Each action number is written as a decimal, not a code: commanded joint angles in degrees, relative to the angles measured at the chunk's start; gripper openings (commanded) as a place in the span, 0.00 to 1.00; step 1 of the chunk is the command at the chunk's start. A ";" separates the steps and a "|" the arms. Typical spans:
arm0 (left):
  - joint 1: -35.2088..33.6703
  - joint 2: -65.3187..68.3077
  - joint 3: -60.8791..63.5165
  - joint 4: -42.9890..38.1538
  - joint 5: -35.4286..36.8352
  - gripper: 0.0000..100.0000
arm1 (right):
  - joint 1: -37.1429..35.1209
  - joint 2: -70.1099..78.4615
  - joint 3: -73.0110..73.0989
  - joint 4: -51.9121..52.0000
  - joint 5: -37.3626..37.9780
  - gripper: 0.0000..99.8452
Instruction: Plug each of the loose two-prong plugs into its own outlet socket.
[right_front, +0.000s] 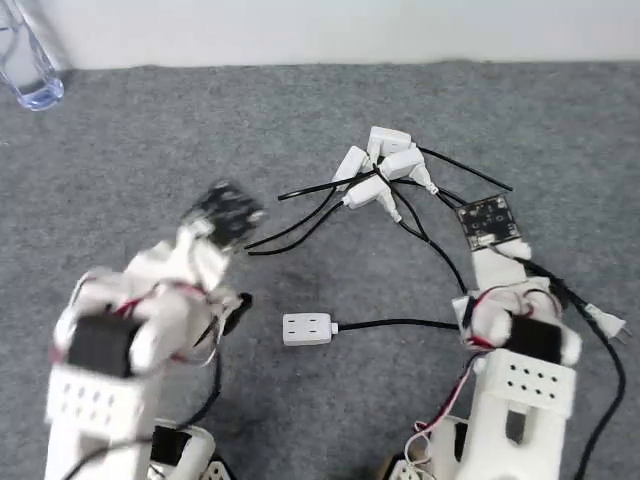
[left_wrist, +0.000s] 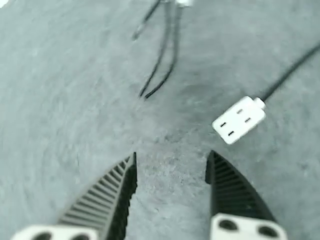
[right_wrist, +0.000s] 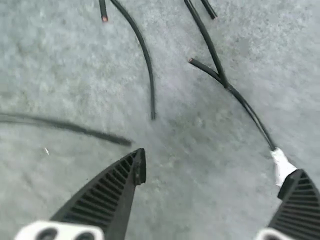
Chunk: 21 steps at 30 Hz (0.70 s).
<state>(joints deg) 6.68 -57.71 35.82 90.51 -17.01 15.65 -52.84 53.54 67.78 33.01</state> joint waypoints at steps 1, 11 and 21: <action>-6.86 -15.91 11.21 -5.10 3.60 0.21 | 6.20 1.54 -12.13 7.52 10.02 0.41; -20.13 -40.53 47.25 -25.49 -6.42 0.21 | 22.81 20.18 -34.46 15.25 33.32 0.41; -20.84 -46.59 60.62 -29.80 1.49 0.21 | 26.24 43.56 -45.01 14.64 45.54 0.41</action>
<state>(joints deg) -13.98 -103.34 94.81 63.69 -16.22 41.32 -14.59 13.63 82.55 75.91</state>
